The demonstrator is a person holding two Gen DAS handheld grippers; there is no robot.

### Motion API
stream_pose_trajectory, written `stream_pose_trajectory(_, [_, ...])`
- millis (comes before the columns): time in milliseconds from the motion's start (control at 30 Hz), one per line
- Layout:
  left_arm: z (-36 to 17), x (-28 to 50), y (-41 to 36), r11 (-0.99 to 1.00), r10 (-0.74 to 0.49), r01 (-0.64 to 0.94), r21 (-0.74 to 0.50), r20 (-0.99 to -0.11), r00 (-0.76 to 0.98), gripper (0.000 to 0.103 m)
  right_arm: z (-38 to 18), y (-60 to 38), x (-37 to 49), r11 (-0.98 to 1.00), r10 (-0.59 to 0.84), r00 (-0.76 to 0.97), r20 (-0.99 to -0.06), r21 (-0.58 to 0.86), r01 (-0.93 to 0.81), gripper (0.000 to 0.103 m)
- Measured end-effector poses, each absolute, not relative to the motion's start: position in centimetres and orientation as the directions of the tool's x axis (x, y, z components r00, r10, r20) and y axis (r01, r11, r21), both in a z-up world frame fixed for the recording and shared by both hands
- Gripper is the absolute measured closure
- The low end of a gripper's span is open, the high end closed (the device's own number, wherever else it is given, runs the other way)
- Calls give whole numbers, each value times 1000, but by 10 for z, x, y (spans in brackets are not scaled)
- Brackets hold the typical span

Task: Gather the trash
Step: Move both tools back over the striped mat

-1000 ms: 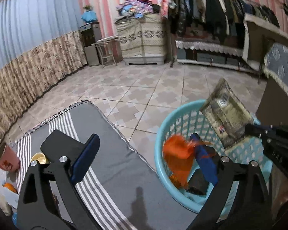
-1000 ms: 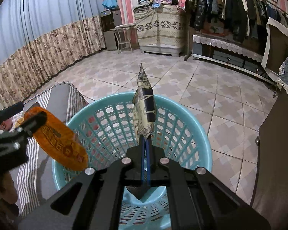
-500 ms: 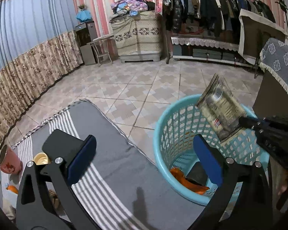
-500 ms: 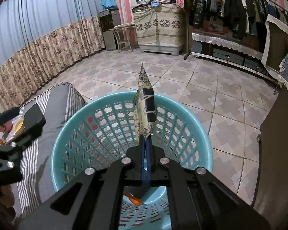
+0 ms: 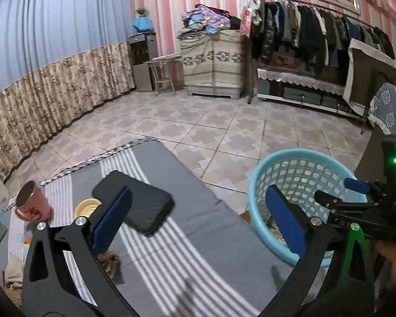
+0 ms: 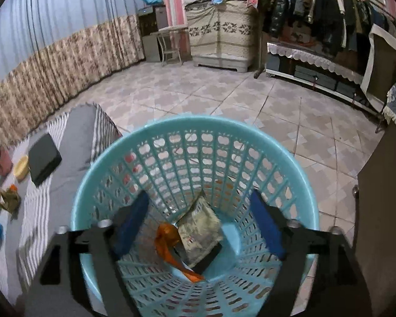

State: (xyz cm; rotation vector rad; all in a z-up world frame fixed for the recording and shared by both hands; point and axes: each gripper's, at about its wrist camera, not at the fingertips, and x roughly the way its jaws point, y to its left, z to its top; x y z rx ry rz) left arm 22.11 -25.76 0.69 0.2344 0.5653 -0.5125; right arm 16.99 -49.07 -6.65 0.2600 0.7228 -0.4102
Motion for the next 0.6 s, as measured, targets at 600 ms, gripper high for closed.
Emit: stream_pose_trajectory(600, [40,205,-132,949,-250,311,52,-476,843,5,5,-400,153,905,-364,822,-438,40,423,5])
